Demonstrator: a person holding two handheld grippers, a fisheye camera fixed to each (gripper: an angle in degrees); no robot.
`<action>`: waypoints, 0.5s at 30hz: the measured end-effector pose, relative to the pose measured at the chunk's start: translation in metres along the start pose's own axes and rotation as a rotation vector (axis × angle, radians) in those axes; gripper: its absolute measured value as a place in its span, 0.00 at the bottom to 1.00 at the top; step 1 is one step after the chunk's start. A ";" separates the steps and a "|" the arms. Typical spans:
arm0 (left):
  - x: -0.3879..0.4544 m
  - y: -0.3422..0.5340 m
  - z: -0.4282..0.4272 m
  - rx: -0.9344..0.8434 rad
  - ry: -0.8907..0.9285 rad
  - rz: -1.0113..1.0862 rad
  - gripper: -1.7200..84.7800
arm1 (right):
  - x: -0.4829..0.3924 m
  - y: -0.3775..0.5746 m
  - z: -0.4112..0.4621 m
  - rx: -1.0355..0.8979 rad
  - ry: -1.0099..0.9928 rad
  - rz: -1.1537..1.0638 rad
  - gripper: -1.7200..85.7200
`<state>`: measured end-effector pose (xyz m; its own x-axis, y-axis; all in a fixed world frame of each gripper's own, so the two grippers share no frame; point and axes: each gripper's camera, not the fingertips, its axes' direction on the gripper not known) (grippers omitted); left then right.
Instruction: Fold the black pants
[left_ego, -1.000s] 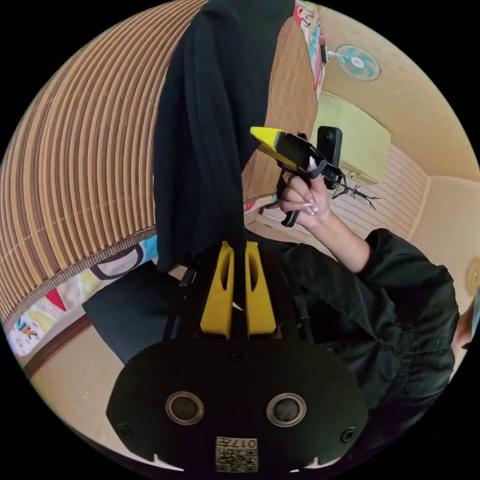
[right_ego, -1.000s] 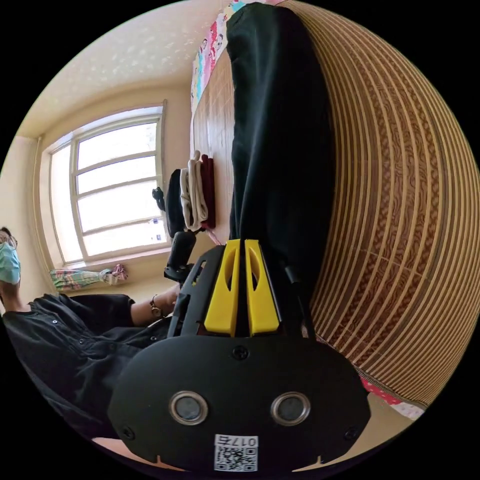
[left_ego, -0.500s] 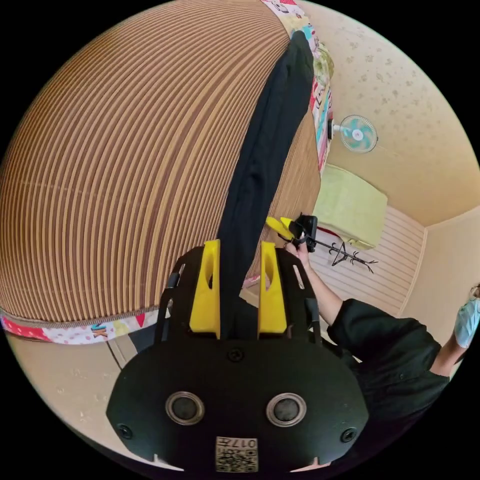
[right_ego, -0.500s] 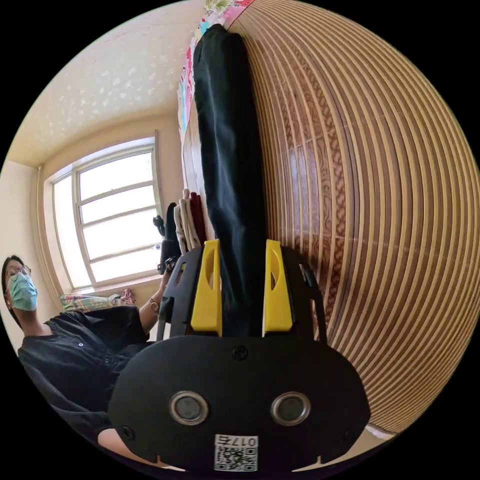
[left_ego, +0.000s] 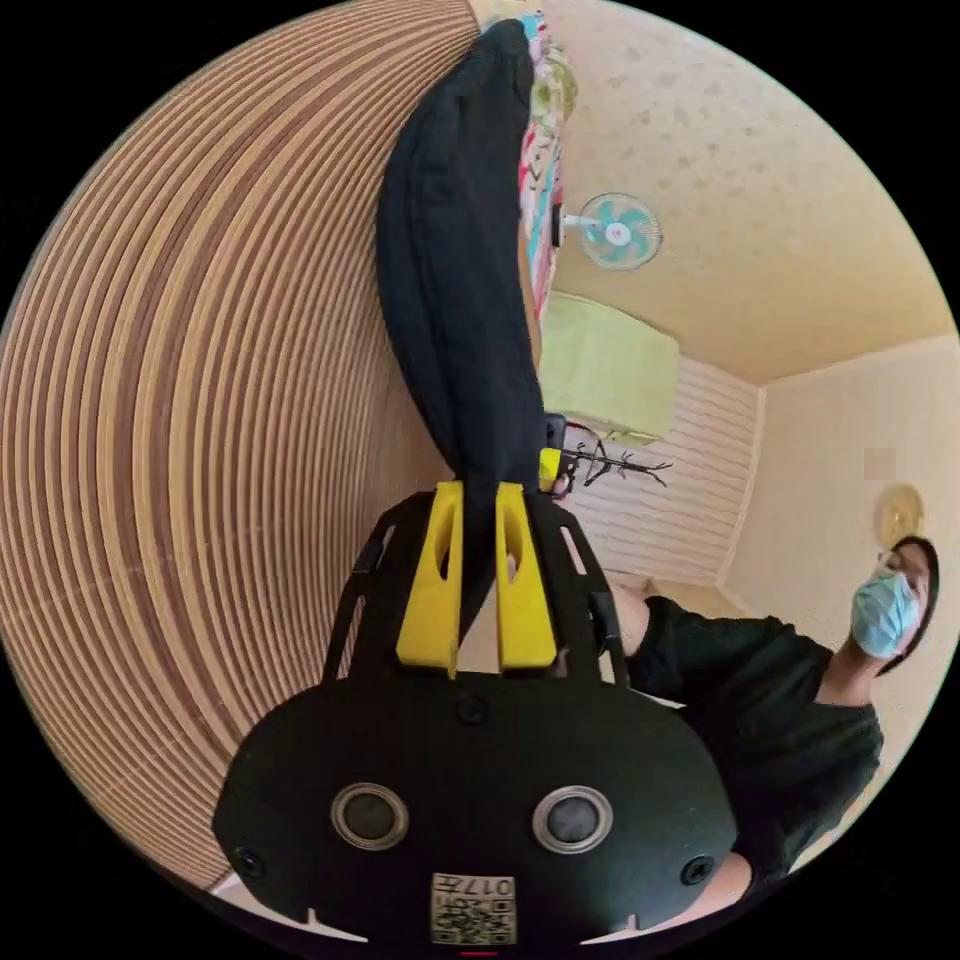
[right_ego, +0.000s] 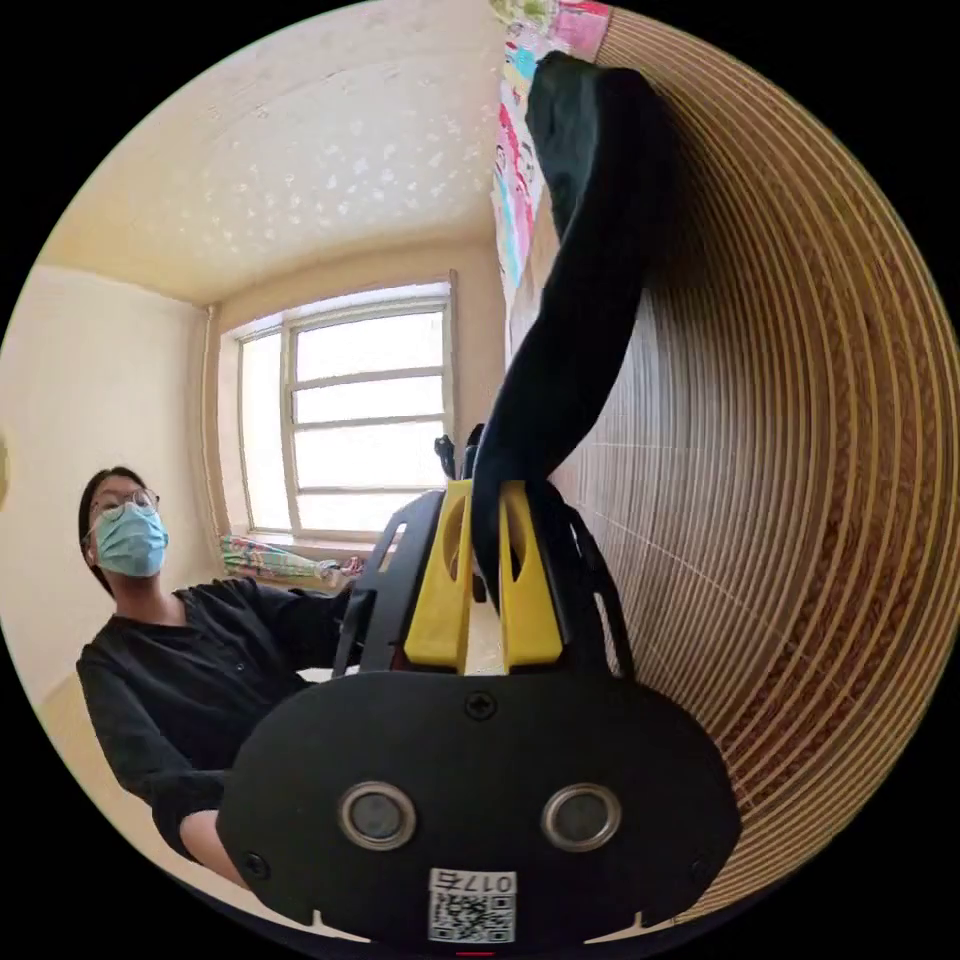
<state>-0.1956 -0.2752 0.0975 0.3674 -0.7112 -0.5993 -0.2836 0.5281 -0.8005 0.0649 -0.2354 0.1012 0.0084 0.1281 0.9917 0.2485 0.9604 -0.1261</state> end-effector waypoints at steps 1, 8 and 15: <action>0.017 0.007 -0.001 0.004 0.020 0.055 0.08 | -0.030 0.011 -0.007 0.011 -0.052 -0.071 0.06; 0.246 0.095 0.025 -0.103 -0.040 0.571 0.10 | -0.256 0.077 -0.012 -0.129 -0.062 -0.583 0.03; 0.419 0.139 0.024 0.038 -0.048 0.953 0.08 | -0.402 0.095 -0.010 -0.195 -0.177 -0.924 0.02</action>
<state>-0.0595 -0.4884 -0.2647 0.0327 0.0453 -0.9984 -0.4536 0.8908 0.0256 0.0946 -0.1985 -0.3094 -0.4141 -0.6082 0.6772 0.2404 0.6446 0.7258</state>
